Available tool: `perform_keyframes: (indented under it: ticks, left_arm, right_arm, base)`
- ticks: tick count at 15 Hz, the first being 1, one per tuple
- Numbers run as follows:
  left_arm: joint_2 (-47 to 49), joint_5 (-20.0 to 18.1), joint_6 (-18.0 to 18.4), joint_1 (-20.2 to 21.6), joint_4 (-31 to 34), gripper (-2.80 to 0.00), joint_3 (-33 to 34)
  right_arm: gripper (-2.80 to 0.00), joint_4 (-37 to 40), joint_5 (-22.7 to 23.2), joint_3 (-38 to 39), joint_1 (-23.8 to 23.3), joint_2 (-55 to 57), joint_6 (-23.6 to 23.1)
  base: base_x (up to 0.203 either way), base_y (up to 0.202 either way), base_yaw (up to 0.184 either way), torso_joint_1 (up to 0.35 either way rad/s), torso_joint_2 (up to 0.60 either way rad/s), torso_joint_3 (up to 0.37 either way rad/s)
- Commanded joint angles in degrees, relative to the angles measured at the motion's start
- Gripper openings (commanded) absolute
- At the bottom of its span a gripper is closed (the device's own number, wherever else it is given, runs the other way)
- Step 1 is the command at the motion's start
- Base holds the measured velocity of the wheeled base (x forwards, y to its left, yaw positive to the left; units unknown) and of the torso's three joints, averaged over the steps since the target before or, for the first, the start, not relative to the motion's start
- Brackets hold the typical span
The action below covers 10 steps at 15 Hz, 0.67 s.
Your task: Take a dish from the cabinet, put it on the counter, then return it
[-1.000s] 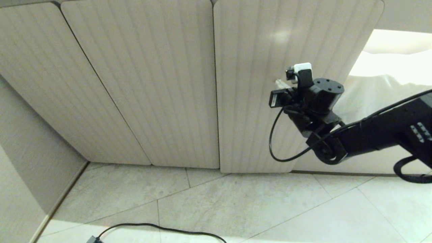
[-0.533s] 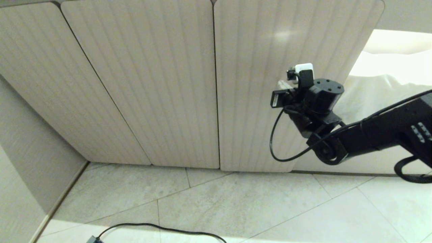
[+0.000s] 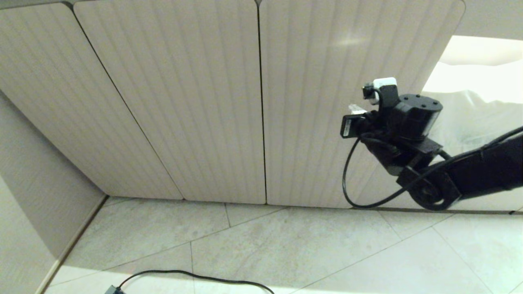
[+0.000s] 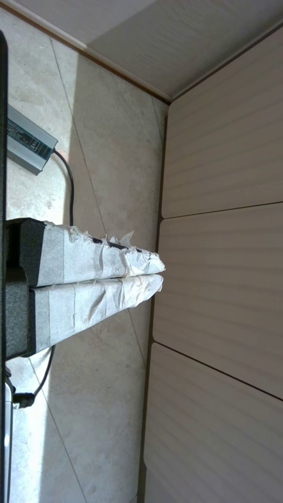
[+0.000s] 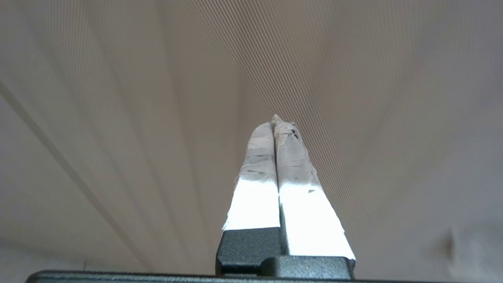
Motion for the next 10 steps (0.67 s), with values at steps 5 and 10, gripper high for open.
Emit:
perform_keyframes:
  ticks: [5, 10]
  left_arm:
    - [-0.02, 0.00, -0.05, 0.01, -0.02, -2.80, -0.04]
    - [-0.02, 0.00, 0.03, 0.01, -0.02, -2.80, 0.05]
  right_arm:
    - [-2.80, 4.30, -0.08, 16.65, 0.03, -19.14, 1.75]
    - [-2.80, 10.71, -0.10, 31.56, -0.41, -37.61, 3.66]
  base:
    - [0.000, 0.000, 0.000, 0.000, 0.00, 0.000]
    - [0.000, 0.000, 0.000, 0.000, 0.00, 0.000]
